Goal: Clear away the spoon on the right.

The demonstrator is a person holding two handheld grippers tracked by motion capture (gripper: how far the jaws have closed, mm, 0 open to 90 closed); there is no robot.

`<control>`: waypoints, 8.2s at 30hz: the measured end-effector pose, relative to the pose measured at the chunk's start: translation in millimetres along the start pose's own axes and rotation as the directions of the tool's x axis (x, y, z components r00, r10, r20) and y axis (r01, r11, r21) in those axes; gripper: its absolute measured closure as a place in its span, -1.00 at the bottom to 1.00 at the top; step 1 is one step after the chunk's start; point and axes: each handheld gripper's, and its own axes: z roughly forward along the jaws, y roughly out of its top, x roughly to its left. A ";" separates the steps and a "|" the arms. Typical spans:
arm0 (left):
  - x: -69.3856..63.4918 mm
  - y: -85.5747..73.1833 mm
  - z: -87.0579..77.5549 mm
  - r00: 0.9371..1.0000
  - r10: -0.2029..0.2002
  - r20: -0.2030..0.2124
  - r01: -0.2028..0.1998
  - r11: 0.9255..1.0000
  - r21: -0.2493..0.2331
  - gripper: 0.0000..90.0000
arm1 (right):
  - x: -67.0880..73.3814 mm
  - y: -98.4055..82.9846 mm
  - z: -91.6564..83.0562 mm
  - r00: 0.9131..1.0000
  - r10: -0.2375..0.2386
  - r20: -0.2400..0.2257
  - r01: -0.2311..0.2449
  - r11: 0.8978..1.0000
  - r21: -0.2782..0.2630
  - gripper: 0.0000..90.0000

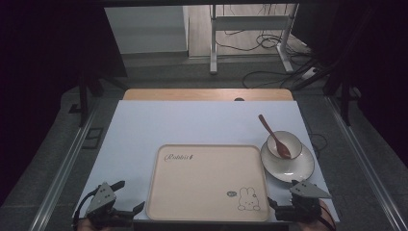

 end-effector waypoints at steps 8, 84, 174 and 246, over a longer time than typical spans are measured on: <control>0.1 -0.1 -0.2 1.000 -0.002 0.000 0.002 1.000 -0.002 -0.97 | -0.9 1.4 0.1 1.000 0.014 -0.012 -0.014 1.000 -0.010 -1.00; 0.5 0.3 0.6 1.000 -0.001 -0.001 0.001 1.000 0.011 -0.97 | -34.0 71.1 21.4 0.999 0.033 -0.029 -0.036 0.995 -0.097 -0.98; 1.0 -0.3 -1.1 1.000 -0.009 -0.015 0.009 1.000 -0.002 -0.99 | -88.4 159.2 117.0 0.997 -0.058 0.050 0.047 0.981 0.187 0.26; 0.0 0.0 -0.5 1.000 0.006 -0.010 -0.006 1.000 0.003 -0.98 | -42.1 216.1 82.4 0.980 -0.151 -0.129 0.187 0.918 0.351 0.71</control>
